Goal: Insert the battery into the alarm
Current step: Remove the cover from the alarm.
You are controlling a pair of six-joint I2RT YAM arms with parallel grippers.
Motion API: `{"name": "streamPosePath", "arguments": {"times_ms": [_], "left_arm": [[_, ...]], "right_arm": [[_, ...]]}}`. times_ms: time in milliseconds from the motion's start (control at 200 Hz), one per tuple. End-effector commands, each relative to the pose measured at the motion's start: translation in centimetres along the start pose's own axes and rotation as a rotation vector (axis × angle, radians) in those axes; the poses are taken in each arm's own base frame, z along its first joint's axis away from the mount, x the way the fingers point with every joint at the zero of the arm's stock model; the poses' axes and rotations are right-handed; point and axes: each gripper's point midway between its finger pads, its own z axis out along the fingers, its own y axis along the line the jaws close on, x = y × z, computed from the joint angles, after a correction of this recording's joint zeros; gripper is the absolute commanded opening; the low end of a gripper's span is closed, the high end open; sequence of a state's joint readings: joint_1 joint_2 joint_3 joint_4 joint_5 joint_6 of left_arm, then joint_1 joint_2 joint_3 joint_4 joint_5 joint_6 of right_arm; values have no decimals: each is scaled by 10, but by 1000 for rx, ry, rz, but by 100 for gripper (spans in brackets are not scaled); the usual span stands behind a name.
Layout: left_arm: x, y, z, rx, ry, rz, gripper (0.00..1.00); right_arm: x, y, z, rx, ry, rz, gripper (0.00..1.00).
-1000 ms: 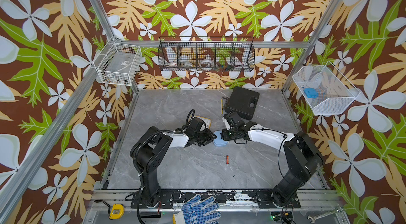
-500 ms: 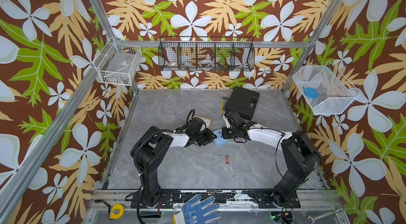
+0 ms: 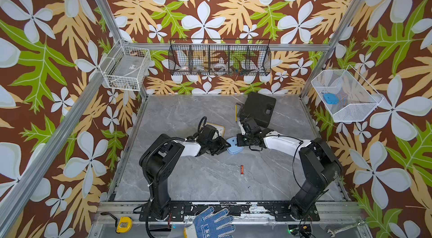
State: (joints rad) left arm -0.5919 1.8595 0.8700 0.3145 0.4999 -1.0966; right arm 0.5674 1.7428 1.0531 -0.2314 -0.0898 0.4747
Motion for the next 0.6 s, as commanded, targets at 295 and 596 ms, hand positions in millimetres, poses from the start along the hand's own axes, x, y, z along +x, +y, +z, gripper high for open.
{"name": "streamPosePath", "arguments": {"times_ms": [295,596], "left_arm": [[4,5,-1,2,-9,-9,36],[4,6,-3,-1,-13,-8,36]], "right_arm": [[27,12,-32,-24,156,-103,0],[20,-6,-46,56,121,-110,0]]}}
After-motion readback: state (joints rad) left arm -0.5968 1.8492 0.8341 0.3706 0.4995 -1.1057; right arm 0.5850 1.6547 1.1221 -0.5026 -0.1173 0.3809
